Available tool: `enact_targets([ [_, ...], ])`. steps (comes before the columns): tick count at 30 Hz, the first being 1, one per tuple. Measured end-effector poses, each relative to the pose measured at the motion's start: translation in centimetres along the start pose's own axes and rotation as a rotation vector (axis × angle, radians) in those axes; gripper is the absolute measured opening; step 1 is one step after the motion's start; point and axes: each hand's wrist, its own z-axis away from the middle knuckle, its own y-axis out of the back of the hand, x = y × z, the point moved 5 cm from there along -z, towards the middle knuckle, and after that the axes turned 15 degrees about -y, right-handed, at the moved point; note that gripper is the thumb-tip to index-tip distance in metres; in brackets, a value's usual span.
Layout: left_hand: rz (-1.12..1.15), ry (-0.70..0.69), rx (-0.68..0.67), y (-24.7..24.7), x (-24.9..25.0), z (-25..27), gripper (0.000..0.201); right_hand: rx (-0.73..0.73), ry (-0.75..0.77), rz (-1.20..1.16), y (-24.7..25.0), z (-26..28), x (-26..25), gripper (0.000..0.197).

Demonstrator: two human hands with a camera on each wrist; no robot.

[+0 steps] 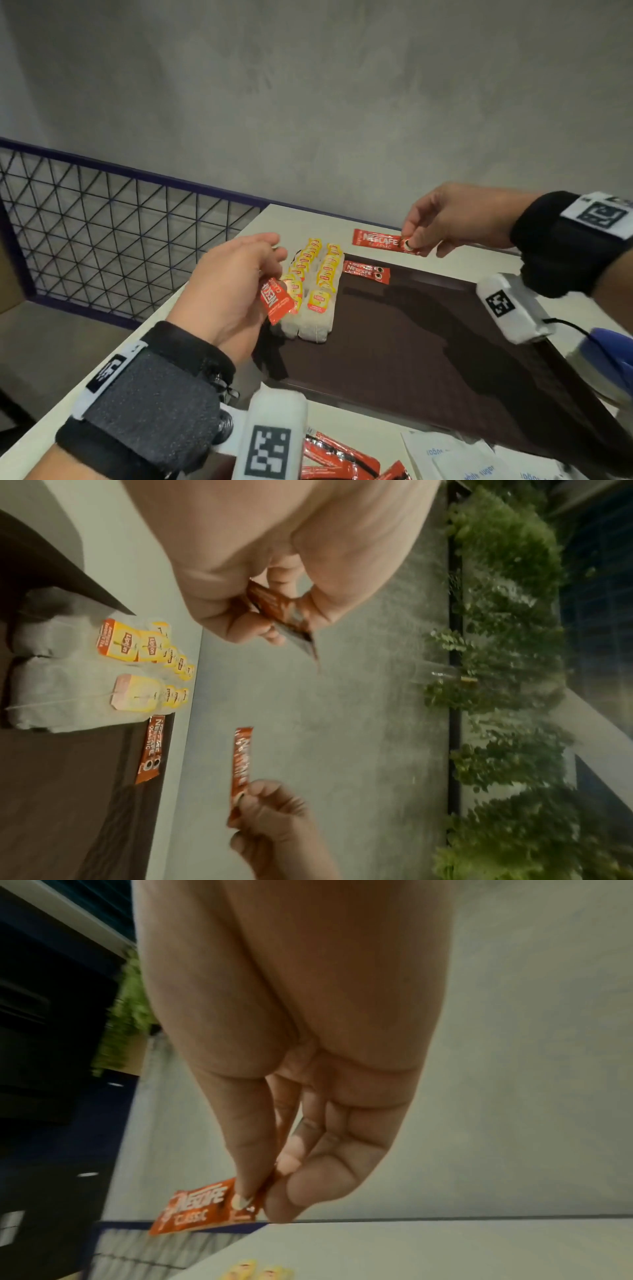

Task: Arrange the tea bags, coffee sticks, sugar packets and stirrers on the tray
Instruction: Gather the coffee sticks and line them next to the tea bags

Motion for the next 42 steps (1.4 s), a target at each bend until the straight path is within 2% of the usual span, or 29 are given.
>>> enact_targets([
  [4, 0.123, 0.039, 0.078, 0.6, 0.0, -0.6, 0.041, 0.053, -0.186, -0.076, -1.2, -4.2, 3.9, 0.012],
  [7, 0.106, 0.038, 0.081, 0.9, -0.2, -1.2, 0.05, 0.03, -0.236, -0.084, -3.1, -6.8, 4.9, 0.012],
  [12, 0.071, 0.015, 0.078, 1.1, -0.2, -1.7, 0.053, -0.016, -0.223, -0.071, -5.6, -9.5, 4.2, 0.017],
  [18, 0.109, 0.062, 0.096, 1.6, -0.7, -2.0, 0.05, -0.036, -0.256, -0.014, -6.5, -11.1, 3.9, 0.019],
  [29, 0.102, 0.071, 0.048, 0.7, -0.9, -1.3, 0.048, -0.016, -0.31, -0.08, -7.0, -11.7, 4.8, 0.021],
  [35, 0.116, 0.076, 0.048, 0.7, -0.8, -1.2, 0.047, -0.03, -0.302, -0.082, -7.1, -11.9, 4.7, 0.034],
  [42, 0.13, 0.083, 0.046, 0.4, -1.0, -1.0, 0.046, -0.027, -0.299, -0.047, -7.2, -11.5, 4.6, 0.033],
])
